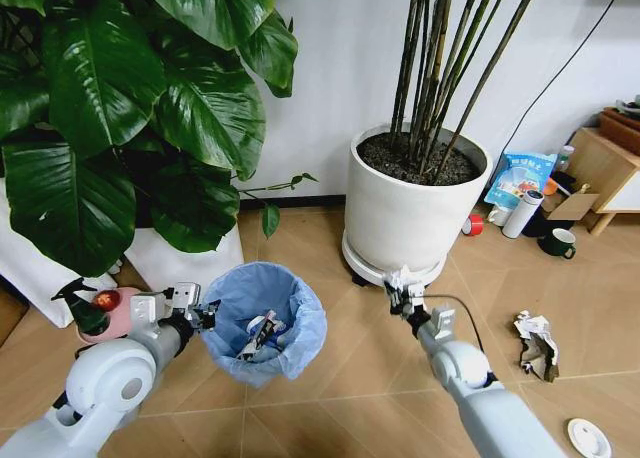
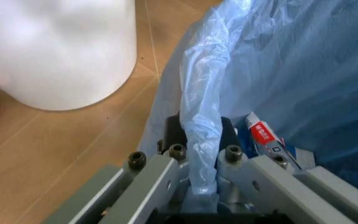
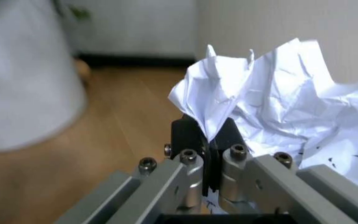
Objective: Pick up the trash bin and place the garbage on the floor into it.
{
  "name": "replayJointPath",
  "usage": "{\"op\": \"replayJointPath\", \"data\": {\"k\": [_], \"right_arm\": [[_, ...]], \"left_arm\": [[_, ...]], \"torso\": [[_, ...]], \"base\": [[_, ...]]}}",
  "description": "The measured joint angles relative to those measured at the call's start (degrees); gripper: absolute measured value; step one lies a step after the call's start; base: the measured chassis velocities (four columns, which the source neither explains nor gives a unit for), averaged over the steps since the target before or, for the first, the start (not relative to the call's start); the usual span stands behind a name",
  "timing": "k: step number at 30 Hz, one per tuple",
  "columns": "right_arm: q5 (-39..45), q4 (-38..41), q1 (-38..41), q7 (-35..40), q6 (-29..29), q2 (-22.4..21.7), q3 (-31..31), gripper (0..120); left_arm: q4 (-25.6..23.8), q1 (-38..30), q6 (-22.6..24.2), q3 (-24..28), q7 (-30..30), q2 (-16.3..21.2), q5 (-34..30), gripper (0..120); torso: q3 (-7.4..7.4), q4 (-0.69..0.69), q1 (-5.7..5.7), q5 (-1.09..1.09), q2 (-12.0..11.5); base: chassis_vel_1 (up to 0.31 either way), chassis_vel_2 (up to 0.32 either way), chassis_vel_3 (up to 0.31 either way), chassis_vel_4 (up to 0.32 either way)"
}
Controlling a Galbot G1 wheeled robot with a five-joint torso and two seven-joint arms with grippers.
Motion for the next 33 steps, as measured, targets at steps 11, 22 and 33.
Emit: {"op": "replayJointPath", "data": {"k": [11, 22, 33], "right_arm": [[12.01, 24.43, 11.46, 3.71, -5.82, -10.31, -16.91, 0], [15.37, 29.54, 18.09, 5.43, -7.61, -9.30, -31.35, 0], [15.85, 26.77, 21.03, 5.07, -7.99, -8.14, -39.38, 0]], "left_arm": [[1.45, -2.32, 0.38, 2.50, -0.38, 0.42, -0.05, 0], [2.86, -4.01, 0.87, 3.04, -0.34, 1.23, -1.33, 0], [3.32, -5.26, 0.92, 3.30, -0.64, 1.46, -2.53, 0]], "torso": [[0.00, 0.00, 0.00, 0.00, 0.00], [0.00, 0.00, 0.00, 0.00, 0.00], [0.00, 0.00, 0.00, 0.00, 0.00]], "base": [[0.000, 0.000, 0.000, 0.000], [0.000, 0.000, 0.000, 0.000], [0.000, 0.000, 0.000, 0.000]]}}
